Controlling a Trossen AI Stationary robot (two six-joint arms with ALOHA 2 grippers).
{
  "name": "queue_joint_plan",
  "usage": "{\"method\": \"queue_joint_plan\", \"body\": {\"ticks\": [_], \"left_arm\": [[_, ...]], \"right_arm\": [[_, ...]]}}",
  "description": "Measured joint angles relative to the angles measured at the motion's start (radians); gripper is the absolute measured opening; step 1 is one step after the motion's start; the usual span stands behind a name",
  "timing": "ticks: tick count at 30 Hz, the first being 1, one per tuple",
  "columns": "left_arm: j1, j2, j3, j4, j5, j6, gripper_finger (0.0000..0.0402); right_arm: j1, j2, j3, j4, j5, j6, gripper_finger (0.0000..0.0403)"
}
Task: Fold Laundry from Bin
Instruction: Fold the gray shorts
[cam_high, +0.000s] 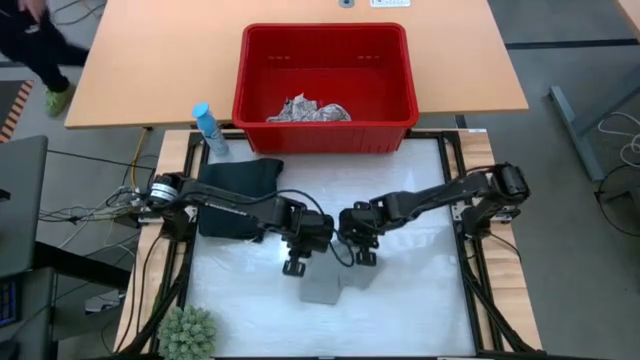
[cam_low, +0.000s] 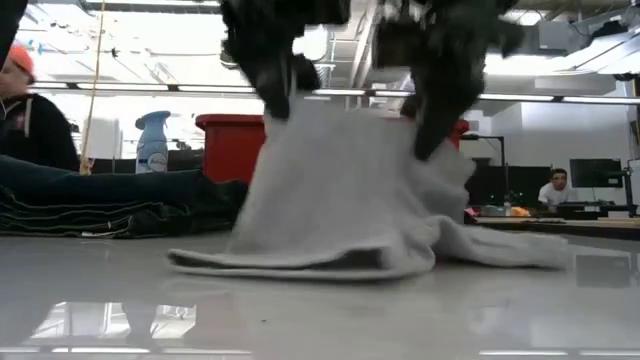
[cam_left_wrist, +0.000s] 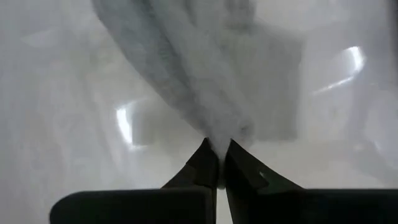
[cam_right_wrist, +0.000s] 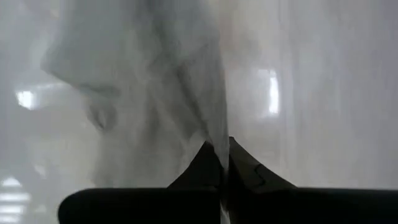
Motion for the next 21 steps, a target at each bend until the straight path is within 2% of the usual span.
{"method": "queue_joint_plan", "body": {"ticks": [8, 12, 16, 21], "left_arm": [[0.068, 0.000, -0.160, 0.161, -0.088, -0.048, 0.0000], [0.095, 0.000, -0.205, 0.199, -0.190, -0.104, 0.0006], [0.118, 0.000, -0.211, 0.186, -0.203, -0.127, 0.0044], [0.143, 0.001, -0.211, 0.187, -0.215, -0.133, 0.0117]], "right_arm": [[-0.104, 0.061, -0.058, 0.063, 0.011, -0.136, 0.0029], [-0.148, 0.078, -0.058, 0.070, 0.020, -0.185, 0.0050], [-0.193, 0.085, -0.058, 0.048, 0.019, -0.190, 0.0092], [-0.246, 0.083, -0.057, 0.060, 0.015, -0.212, 0.0171]]}}
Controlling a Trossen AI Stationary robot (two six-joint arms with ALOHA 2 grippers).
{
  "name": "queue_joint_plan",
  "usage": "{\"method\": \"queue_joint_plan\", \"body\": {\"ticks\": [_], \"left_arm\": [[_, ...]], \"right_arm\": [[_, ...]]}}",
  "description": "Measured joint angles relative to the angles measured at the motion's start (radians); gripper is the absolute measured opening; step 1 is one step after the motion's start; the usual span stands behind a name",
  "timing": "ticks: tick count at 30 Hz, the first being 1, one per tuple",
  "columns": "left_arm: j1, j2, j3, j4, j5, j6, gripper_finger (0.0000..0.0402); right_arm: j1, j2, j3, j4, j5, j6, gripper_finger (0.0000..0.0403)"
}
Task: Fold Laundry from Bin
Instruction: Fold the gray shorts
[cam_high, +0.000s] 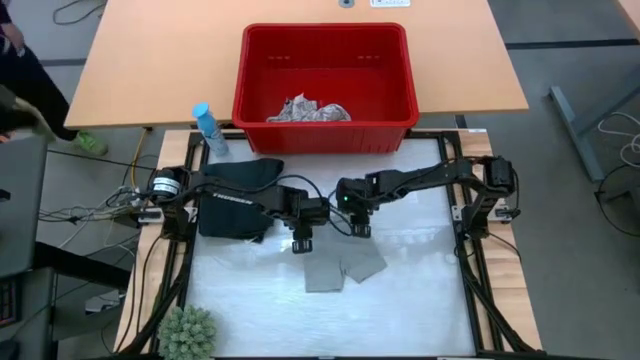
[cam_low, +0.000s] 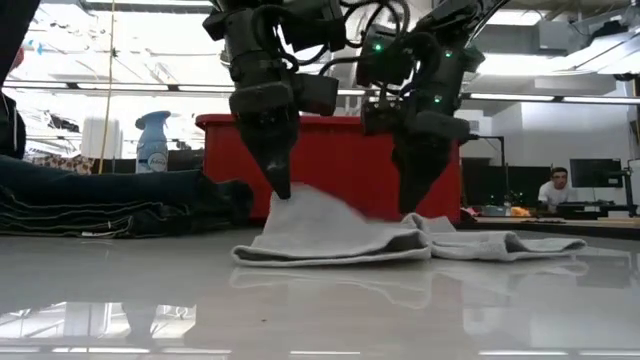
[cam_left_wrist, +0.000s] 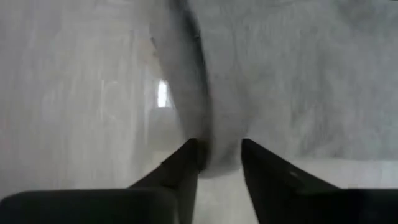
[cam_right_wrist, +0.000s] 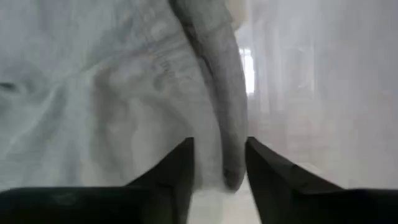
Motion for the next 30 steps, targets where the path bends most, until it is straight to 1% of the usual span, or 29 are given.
{"method": "queue_joint_plan", "body": {"ticks": [3, 5, 8, 10, 12, 17, 20, 22, 24, 27, 29, 30], "left_arm": [[0.009, 0.000, 0.000, 0.000, -0.013, 0.007, 0.0162], [0.011, 0.000, 0.000, -0.007, -0.068, 0.004, 0.0187], [0.017, 0.000, 0.000, -0.041, -0.187, -0.017, 0.0213], [0.024, 0.000, 0.000, -0.067, -0.224, -0.029, 0.0221], [0.029, 0.000, 0.000, -0.066, -0.208, -0.004, 0.0223], [0.018, -0.020, 0.001, -0.054, -0.068, 0.123, 0.0224], [0.005, -0.032, 0.002, -0.042, -0.016, 0.134, 0.0224], [-0.010, -0.037, 0.002, -0.025, 0.024, 0.127, 0.0224], [-0.036, -0.049, 0.002, 0.010, 0.069, 0.131, 0.0224], [-0.092, -0.070, 0.002, 0.072, 0.107, 0.133, 0.0224], [-0.131, -0.076, 0.002, 0.126, 0.111, 0.116, 0.0224], [-0.152, -0.076, 0.002, 0.143, 0.106, 0.106, 0.0224]], "right_arm": [[-0.032, -0.003, 0.000, 0.008, 0.000, -0.023, 0.0217], [-0.054, -0.003, 0.000, 0.007, 0.000, -0.029, 0.0239], [-0.081, -0.003, 0.000, 0.005, -0.001, -0.032, 0.0253], [-0.093, -0.010, 0.000, -0.003, 0.000, -0.058, 0.0254], [-0.100, -0.031, 0.000, -0.011, 0.013, -0.097, 0.0254], [-0.107, -0.159, 0.000, -0.052, 0.008, -0.180, 0.0254], [-0.087, -0.266, 0.000, -0.088, -0.046, -0.183, 0.0255], [-0.046, -0.333, 0.001, -0.117, -0.095, -0.171, 0.0255], [0.017, -0.390, 0.002, -0.163, -0.113, -0.158, 0.0255], [0.152, -0.438, -0.003, -0.248, -0.109, -0.138, 0.0255], [0.254, -0.455, -0.031, -0.252, -0.104, -0.093, 0.0255], [0.309, -0.458, -0.051, -0.236, -0.081, -0.063, 0.0255]]}}
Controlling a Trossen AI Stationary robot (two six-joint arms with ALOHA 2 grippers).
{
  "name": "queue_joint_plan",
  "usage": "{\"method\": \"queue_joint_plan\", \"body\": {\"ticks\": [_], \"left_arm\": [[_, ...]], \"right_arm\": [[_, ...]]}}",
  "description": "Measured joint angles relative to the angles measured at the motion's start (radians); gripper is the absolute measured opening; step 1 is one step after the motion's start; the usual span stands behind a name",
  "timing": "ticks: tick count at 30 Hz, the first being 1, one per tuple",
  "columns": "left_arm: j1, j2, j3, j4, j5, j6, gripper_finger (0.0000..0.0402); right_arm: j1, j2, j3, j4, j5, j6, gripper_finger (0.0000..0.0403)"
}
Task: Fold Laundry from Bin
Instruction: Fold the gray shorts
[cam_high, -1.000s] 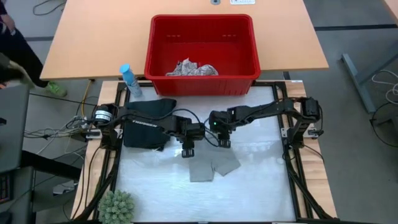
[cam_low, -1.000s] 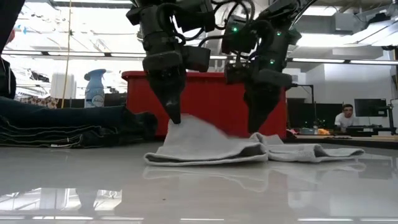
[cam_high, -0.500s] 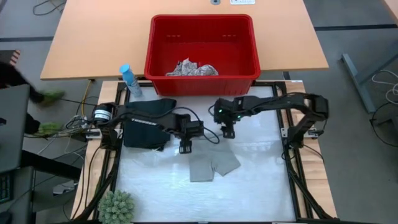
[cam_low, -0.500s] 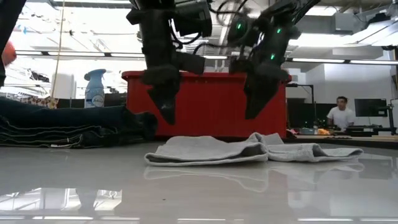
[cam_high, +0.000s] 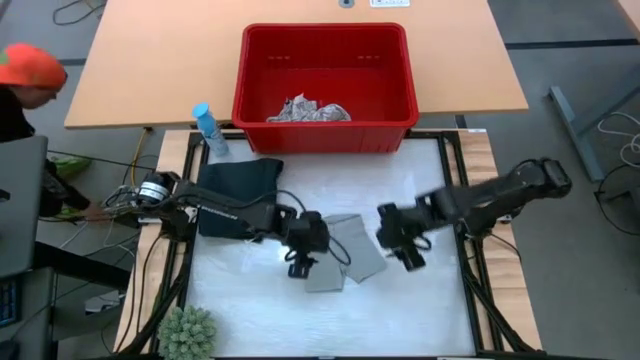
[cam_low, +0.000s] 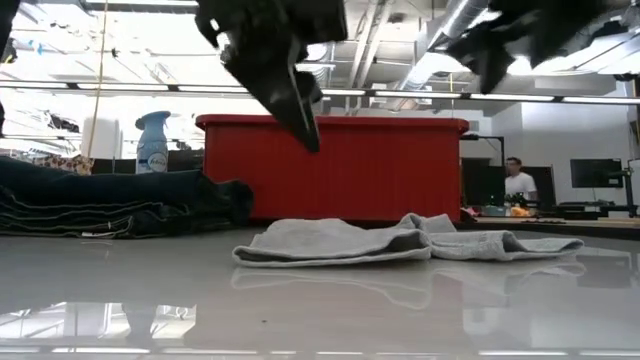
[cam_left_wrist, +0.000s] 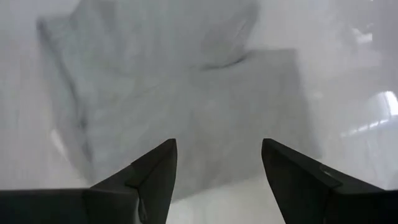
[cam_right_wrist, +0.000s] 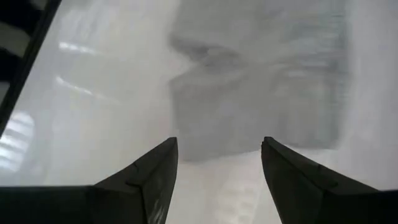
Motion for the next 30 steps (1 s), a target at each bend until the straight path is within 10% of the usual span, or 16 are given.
{"method": "queue_joint_plan", "body": {"ticks": [7, 30], "left_arm": [[-0.101, -0.004, 0.000, 0.139, -0.185, -0.035, 0.0224], [-0.124, 0.047, -0.005, 0.209, -0.177, -0.035, 0.0224]], "right_arm": [[0.264, 0.042, -0.097, 0.168, 0.296, 0.092, 0.0255], [0.324, 0.408, -0.101, 0.193, 0.342, 0.150, 0.0255]]}}
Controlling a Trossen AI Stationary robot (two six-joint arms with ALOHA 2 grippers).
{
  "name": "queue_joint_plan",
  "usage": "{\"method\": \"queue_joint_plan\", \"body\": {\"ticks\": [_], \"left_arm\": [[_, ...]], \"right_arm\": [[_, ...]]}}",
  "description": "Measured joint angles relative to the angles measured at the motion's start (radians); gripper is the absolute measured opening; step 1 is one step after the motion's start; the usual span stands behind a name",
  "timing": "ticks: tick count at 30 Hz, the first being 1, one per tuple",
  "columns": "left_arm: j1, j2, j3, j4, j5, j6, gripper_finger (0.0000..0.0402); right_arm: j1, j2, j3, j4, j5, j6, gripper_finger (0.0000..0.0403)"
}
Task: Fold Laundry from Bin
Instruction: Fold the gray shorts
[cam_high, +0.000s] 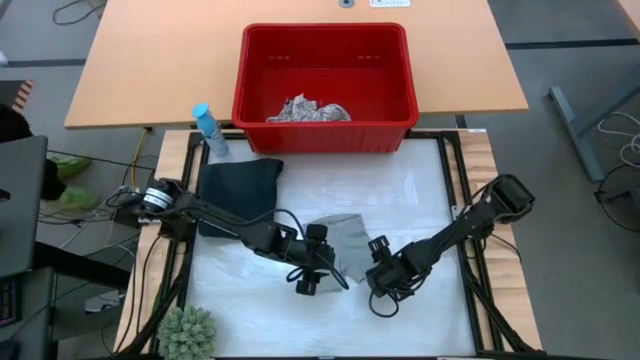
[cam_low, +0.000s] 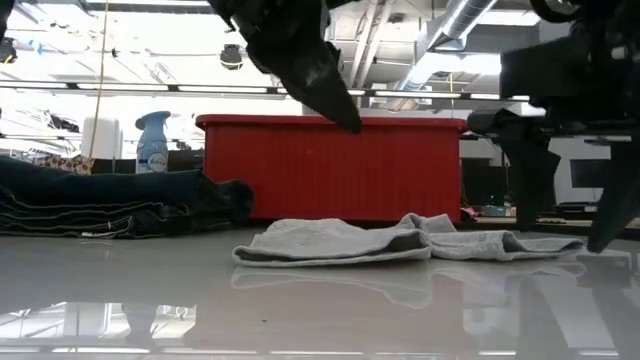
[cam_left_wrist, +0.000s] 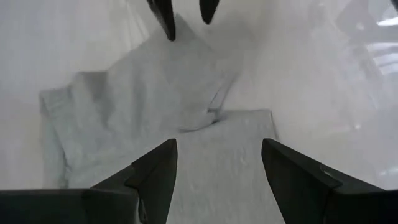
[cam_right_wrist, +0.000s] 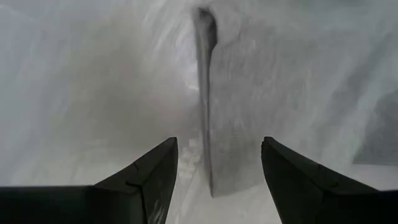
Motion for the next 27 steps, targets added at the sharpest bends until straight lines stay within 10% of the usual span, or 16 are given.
{"method": "queue_joint_plan", "body": {"ticks": [12, 27], "left_arm": [[-0.040, 0.047, 0.000, 0.029, 0.086, -0.043, 0.0224], [-0.123, 0.064, 0.000, 0.005, -0.023, -0.099, 0.0224]], "right_arm": [[-0.016, 0.025, -0.008, -0.014, -0.055, 0.007, 0.0194], [-0.024, 0.023, -0.027, -0.024, -0.090, 0.079, 0.0017]]}}
